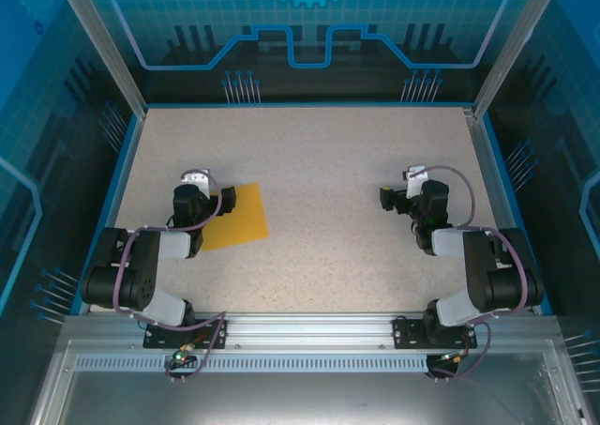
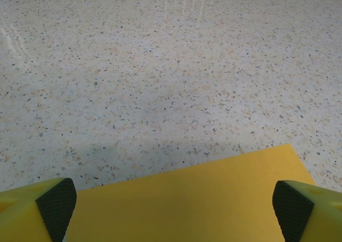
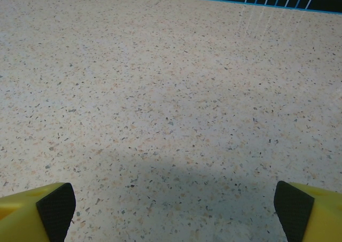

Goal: Fold a paper plane with a square sheet of paper (pick it up from the middle)
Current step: Move the square sheet of paper to the center of the table.

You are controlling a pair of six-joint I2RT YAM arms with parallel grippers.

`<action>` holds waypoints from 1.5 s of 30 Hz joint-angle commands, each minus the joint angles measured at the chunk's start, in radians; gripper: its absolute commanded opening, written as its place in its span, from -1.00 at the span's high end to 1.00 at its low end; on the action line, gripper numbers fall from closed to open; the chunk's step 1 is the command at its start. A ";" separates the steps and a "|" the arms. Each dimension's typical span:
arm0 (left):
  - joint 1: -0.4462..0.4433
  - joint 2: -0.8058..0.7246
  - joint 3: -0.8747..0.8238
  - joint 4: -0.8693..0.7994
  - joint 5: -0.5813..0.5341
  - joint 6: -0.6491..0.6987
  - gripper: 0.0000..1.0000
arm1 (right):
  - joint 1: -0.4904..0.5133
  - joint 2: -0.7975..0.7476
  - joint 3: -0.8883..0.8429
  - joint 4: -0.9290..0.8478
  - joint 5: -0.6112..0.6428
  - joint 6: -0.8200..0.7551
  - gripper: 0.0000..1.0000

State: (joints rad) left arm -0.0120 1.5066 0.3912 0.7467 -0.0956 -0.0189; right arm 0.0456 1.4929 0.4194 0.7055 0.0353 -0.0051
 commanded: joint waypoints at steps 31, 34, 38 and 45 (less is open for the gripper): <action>0.009 -0.429 0.193 -0.667 -0.016 -0.369 -0.97 | 0.010 -0.241 0.267 -0.619 -0.087 0.208 -0.99; 0.010 -0.435 0.275 -0.851 0.045 -0.431 -0.97 | 0.007 -0.247 0.388 -0.843 -0.180 0.308 -0.99; 0.009 -0.373 0.307 -0.886 0.240 -0.463 -0.97 | -0.010 -0.195 0.411 -0.892 -0.477 0.390 -0.99; -0.009 -0.206 0.353 -0.941 0.359 -0.529 -0.97 | 0.153 -0.187 0.420 -0.911 -0.494 0.378 -0.99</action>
State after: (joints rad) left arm -0.0097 1.2617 0.7048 -0.1112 0.1741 -0.4919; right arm 0.1322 1.3037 0.8227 -0.1272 -0.4175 0.3561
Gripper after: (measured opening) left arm 0.986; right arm 0.995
